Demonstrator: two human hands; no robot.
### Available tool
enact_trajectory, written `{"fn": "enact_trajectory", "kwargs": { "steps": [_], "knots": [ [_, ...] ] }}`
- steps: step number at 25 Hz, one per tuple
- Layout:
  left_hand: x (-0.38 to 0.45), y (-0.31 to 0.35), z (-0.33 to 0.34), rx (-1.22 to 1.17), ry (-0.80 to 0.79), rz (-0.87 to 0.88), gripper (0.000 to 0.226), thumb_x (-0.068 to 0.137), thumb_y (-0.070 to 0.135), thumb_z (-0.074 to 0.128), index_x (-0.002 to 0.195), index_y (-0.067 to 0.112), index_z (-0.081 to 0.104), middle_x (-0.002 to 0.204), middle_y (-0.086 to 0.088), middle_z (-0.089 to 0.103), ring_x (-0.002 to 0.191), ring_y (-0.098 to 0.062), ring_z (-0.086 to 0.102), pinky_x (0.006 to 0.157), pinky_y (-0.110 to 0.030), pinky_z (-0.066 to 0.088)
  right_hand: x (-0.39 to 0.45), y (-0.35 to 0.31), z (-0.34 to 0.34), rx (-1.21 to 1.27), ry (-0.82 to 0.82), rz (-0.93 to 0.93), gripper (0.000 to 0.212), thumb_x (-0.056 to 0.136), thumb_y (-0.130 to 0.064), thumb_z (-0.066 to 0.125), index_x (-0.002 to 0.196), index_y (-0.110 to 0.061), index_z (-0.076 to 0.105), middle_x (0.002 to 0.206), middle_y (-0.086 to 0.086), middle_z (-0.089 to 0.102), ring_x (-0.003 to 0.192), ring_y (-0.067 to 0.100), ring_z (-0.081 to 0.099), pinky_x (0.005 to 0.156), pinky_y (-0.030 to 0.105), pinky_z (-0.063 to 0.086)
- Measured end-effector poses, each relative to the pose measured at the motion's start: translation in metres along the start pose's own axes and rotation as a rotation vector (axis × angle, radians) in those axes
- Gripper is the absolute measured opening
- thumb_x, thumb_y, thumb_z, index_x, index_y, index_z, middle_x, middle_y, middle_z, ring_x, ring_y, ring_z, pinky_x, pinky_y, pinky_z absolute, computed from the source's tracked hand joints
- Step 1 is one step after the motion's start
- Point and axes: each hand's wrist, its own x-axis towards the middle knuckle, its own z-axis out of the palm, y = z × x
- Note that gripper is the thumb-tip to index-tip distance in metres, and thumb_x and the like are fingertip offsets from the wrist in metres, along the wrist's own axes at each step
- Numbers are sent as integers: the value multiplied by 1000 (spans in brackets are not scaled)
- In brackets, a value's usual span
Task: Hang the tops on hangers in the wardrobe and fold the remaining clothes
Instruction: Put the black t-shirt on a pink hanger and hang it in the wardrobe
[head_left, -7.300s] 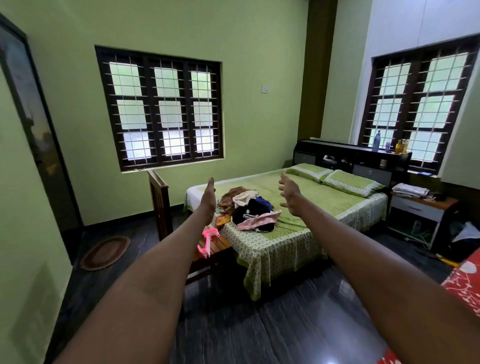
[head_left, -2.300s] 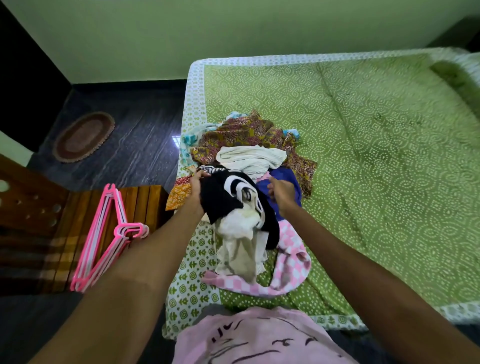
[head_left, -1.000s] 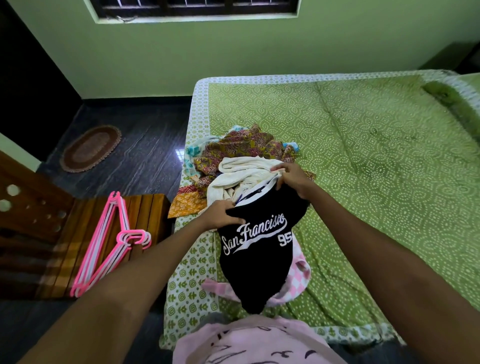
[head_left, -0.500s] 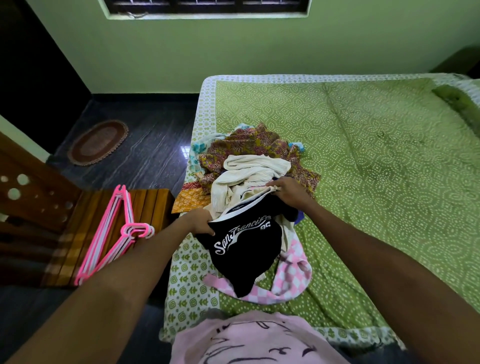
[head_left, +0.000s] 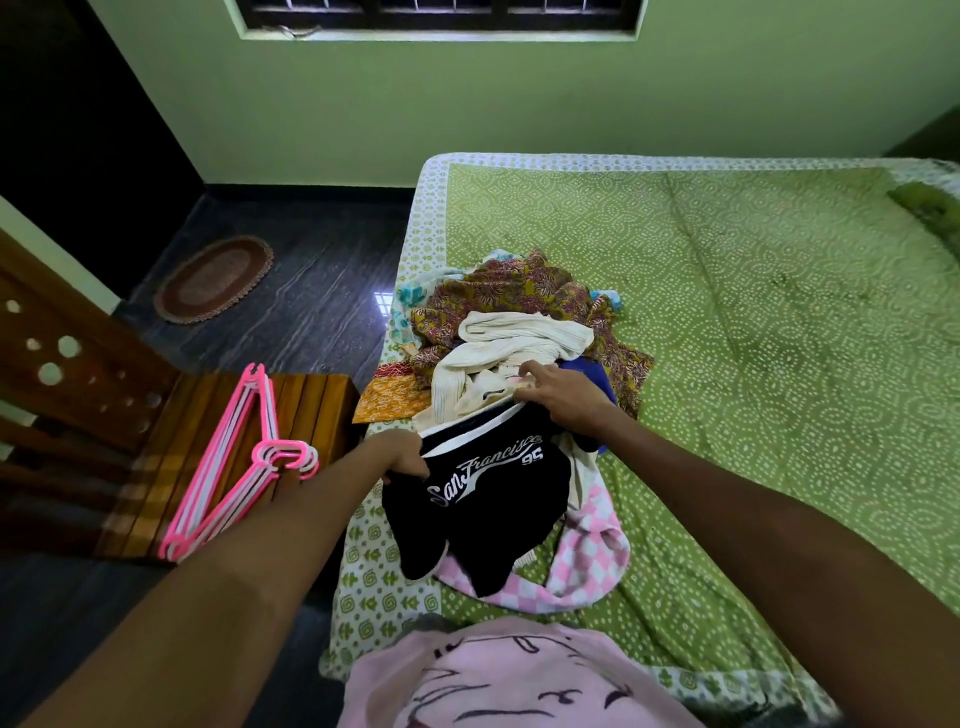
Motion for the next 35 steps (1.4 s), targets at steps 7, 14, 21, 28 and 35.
{"fn": "enact_trajectory", "kwargs": {
  "steps": [7, 14, 21, 28, 35],
  "knots": [
    [-7, -29, 0, 440, 576, 51, 36, 88, 43, 54, 98, 8, 55, 101, -9, 51, 91, -27, 55, 65, -36, 39, -1, 22, 21, 29, -54, 148, 30, 86, -16, 50, 114, -9, 59, 114, 11, 53, 112, 29, 47, 79, 36, 39],
    [1, -13, -8, -890, 996, 195, 17, 84, -12, 42, 85, 5, 45, 76, -6, 46, 73, -18, 41, 60, -30, 29, 5, 26, 25, 819, 195, 474, 6, 84, -6, 59, 80, -5, 54, 85, 15, 53, 84, 23, 52, 61, 32, 29],
    [-7, -9, -24, -230, 490, 385, 60, 84, 48, 58, 131, 15, 40, 122, -2, 52, 108, -16, 50, 90, -33, 42, 4, 21, 6, 1402, -173, 573, 24, 78, -22, 59, 97, -9, 51, 85, 6, 51, 75, 19, 48, 65, 27, 38],
    [-6, -8, -6, -369, 60, 118, 21, 89, 11, 60, 108, 4, 59, 101, -9, 59, 93, -27, 57, 75, -29, 44, -4, 12, 11, 513, -689, 257, 39, 68, -33, 81, 83, -5, 58, 85, 2, 55, 79, 23, 55, 67, 30, 45],
    [-40, 6, 28, -897, 117, -62, 20, 94, 12, 42, 77, 10, 53, 77, -7, 53, 61, -19, 50, 58, -26, 38, -31, -14, 23, 1082, -497, 458, 18, 79, -10, 67, 67, -8, 54, 70, 7, 56, 62, 21, 52, 56, 28, 39]
  ]
}}
